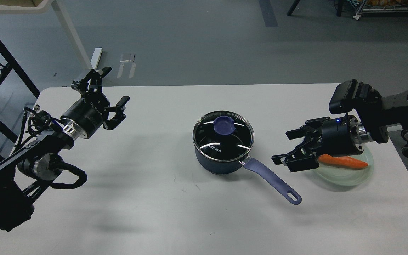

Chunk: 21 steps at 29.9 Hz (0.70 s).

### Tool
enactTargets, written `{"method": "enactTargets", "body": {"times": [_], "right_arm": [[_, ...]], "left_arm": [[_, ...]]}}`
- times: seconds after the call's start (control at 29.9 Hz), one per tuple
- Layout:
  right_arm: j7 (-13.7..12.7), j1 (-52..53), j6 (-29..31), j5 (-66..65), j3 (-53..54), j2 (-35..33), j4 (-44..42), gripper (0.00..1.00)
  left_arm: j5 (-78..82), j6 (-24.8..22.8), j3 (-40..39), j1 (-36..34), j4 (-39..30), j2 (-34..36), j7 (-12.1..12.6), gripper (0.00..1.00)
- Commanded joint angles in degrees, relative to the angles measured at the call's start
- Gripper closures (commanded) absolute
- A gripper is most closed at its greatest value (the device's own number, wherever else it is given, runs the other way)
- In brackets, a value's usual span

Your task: Open pot lid

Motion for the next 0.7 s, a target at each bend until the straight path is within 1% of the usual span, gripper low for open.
{"method": "enactTargets", "body": {"times": [0.0, 0.4, 0.6, 0.67], "right_arm": [[0.0, 0.0, 0.0, -0.6, -2.1, 0.4, 0.0, 0.0], [0.0, -0.3, 0.3, 1.2, -4.7, 2.1, 0.0, 0.01], [0.0, -0.7, 0.3, 1.7, -6.0, 3.5, 0.0, 0.06], [0.0, -0.9, 0.3, 1.7, -6.0, 3.5, 0.0, 0.06]], "left_arm": [[0.0, 0.0, 0.1, 0.1, -0.4, 0.0, 0.0, 0.01], [-0.2, 0.0, 0.0, 0.2, -1.0, 0.1, 0.0, 0.01], [-0.2, 0.0, -0.2, 0.3, -1.1, 0.3, 0.0, 0.01], [-0.2, 0.0, -0.3, 0.4, -1.1, 0.4, -0.4, 0.01]]}}
